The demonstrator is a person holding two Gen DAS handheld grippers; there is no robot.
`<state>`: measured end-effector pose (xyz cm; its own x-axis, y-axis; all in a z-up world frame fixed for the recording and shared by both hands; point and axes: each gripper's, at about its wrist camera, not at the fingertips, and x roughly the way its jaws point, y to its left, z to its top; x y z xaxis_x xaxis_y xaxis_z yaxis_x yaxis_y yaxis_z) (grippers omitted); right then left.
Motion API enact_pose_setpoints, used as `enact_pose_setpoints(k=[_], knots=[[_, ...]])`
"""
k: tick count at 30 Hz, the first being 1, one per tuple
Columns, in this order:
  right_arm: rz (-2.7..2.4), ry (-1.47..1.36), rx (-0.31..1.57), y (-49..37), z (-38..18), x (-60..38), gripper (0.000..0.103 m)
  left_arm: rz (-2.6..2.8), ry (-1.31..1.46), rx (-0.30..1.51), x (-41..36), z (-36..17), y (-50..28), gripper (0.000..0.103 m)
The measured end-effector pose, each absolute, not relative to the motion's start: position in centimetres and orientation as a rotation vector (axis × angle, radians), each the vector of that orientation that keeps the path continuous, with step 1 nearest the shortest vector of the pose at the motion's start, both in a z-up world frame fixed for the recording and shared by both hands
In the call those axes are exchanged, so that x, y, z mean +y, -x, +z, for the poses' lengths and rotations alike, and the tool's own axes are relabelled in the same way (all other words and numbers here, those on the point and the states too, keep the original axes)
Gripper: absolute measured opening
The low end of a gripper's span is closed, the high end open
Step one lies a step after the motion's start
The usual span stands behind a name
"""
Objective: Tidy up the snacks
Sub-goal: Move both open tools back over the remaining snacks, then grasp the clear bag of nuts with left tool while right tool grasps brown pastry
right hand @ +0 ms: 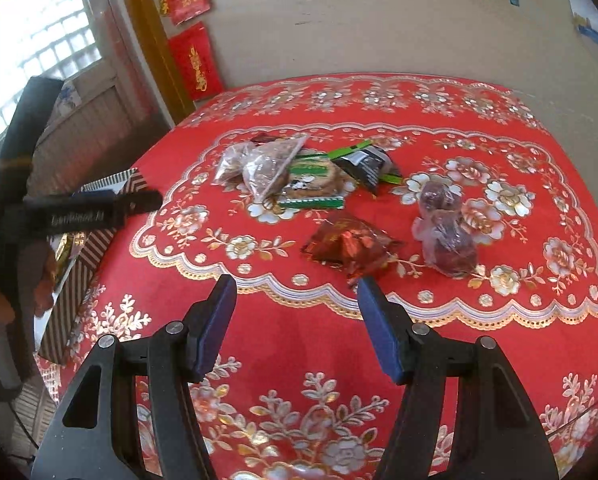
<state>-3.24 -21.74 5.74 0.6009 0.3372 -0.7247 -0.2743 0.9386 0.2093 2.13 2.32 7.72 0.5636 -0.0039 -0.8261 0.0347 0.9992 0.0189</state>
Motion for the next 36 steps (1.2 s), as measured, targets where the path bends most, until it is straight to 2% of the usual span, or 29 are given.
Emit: enact_pose_setpoints(k=[8,11,22,36], knots=[[0.359,-0.12,0.859,2.9,5.2,-23.0,0.064,-0.069,-0.011,0.981,0.0,8.0,-6.9,0.082],[0.359,-0.125,0.862,2.7,5.0,-23.1,0.073,-0.118,-0.011,1.001,-1.0,7.5,-8.7,0.082],[0.329,-0.147,0.88,1.6,4.2,-24.3,0.073,-0.261,0.064,1.094,-2.5,4.2,-12.6,0.082],[0.331,-0.098,0.881,0.0,4.6,-24.2,0.073,-0.22,0.013,1.089,-3.2,3.0,-13.5,0.082]])
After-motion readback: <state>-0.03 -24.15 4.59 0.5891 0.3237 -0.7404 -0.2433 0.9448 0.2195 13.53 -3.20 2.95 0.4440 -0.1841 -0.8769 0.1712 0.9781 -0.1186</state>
